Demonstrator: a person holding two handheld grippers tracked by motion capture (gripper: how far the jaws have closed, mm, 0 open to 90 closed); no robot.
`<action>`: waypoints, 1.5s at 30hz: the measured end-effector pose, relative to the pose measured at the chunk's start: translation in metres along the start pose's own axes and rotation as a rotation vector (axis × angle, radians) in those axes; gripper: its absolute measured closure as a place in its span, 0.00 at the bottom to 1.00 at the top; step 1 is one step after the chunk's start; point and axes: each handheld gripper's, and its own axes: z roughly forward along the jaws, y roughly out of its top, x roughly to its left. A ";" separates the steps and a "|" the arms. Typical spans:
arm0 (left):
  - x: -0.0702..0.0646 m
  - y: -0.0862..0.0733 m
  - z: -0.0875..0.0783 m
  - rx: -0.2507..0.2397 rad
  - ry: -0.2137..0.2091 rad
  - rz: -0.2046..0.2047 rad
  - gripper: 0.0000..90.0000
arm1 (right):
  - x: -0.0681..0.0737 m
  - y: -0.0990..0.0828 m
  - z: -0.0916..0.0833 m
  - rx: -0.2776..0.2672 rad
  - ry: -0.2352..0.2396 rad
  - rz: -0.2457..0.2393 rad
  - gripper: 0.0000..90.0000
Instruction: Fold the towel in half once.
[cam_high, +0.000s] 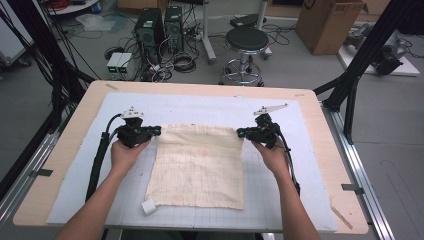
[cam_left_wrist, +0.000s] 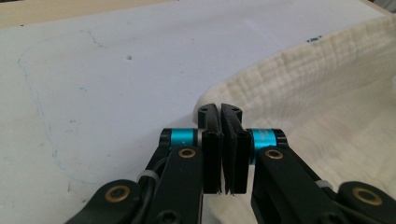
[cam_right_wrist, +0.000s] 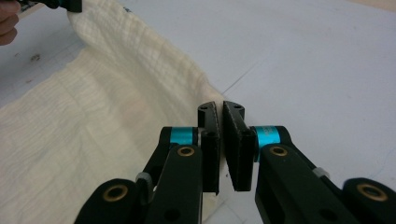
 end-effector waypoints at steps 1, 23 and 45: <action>-0.002 0.000 -0.002 -0.007 -0.004 0.008 0.96 | 0.002 0.000 -0.002 -0.001 0.004 -0.012 0.95; -0.029 -0.035 -0.040 -0.045 -0.078 0.056 0.96 | 0.040 -0.041 -0.030 -0.034 0.072 -0.096 0.95; -0.054 -0.079 -0.067 -0.004 -0.129 0.153 0.96 | 0.074 -0.083 -0.038 -0.011 0.110 -0.123 0.95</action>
